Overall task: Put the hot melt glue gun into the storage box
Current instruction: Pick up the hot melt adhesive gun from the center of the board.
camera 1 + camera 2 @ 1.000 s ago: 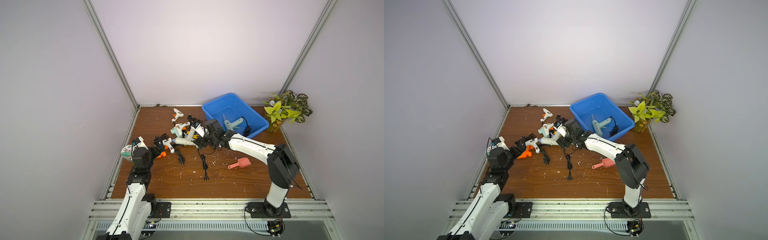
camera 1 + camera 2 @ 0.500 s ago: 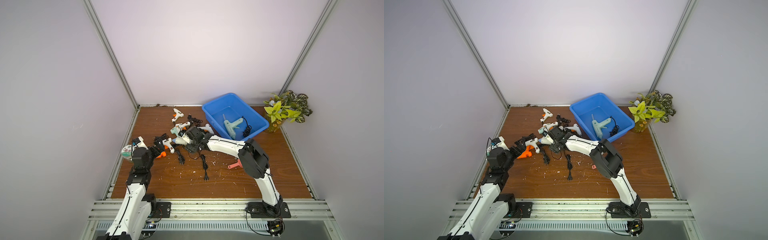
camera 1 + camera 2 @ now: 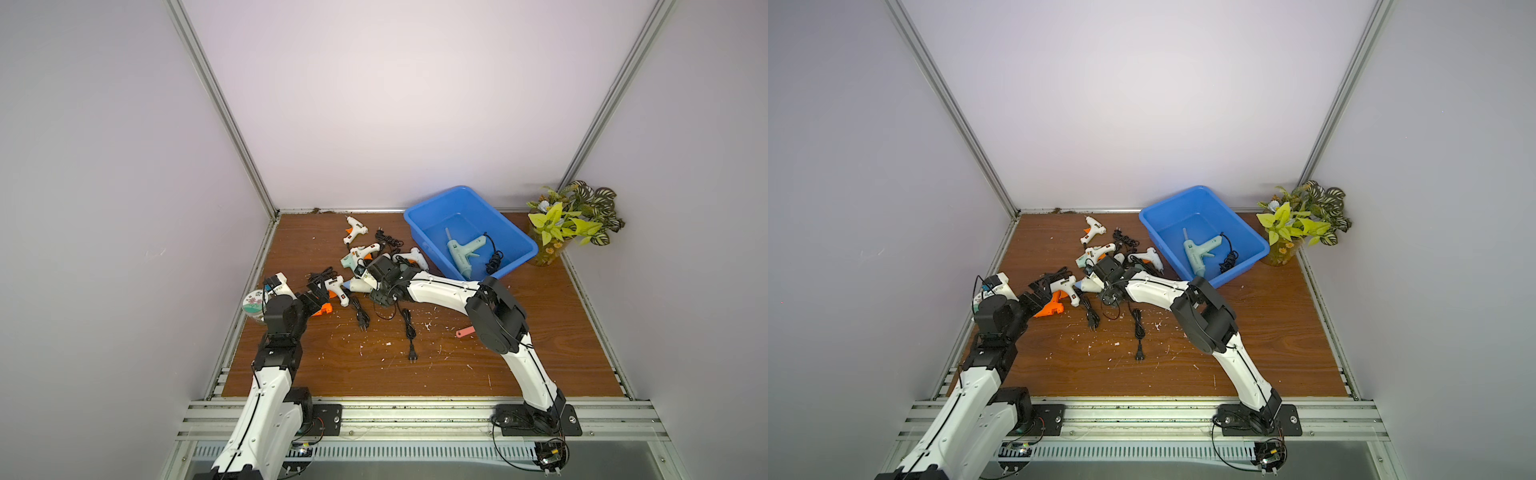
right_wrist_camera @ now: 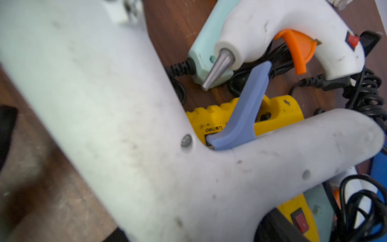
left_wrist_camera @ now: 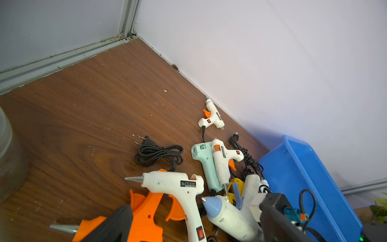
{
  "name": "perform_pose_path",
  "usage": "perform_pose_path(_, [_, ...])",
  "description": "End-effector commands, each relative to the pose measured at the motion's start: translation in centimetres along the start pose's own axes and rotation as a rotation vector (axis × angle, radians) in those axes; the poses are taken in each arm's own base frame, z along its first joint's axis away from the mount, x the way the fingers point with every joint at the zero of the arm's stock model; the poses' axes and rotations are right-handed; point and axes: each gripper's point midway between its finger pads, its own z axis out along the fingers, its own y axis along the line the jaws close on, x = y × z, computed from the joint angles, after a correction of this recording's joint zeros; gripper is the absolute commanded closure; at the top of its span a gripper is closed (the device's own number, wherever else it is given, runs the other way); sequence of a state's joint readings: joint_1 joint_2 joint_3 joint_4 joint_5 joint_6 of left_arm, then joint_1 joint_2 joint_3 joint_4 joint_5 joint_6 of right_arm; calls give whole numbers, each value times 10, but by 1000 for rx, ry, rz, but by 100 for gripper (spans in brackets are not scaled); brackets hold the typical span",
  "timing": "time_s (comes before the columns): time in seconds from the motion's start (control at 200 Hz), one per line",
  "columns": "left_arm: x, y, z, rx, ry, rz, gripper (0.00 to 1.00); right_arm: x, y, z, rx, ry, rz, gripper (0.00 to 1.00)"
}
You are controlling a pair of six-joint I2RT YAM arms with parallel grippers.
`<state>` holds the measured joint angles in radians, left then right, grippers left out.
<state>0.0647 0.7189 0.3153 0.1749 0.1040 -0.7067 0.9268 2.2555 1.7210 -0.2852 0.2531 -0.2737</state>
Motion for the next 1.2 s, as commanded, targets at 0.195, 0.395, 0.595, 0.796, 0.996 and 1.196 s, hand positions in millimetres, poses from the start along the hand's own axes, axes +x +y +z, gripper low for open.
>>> perform_pose_path(0.195, [-13, -6, -3, 11, -34, 8, 0, -32, 5, -4, -51, -100, 0, 29])
perform_pose_path(0.395, [-14, -6, -3, 11, -33, 8, 0, -41, 9, -16, -96, -136, 3, 52])
perform_pose_path(0.595, [-14, -7, -3, 14, -34, 8, 0, -55, 1, -47, -105, -198, 28, 75])
perform_pose_path(0.796, [-14, -8, -4, 18, -34, 5, 0, -76, -17, -93, -81, -292, 79, 95])
perform_pose_path(0.996, [-16, -8, -4, 17, -39, 3, 0, -103, -30, -159, -112, -466, 139, 100])
perform_pose_path(1.196, [-16, -10, -3, 23, -35, 3, 0, -120, -46, -231, -124, -666, 204, 100])
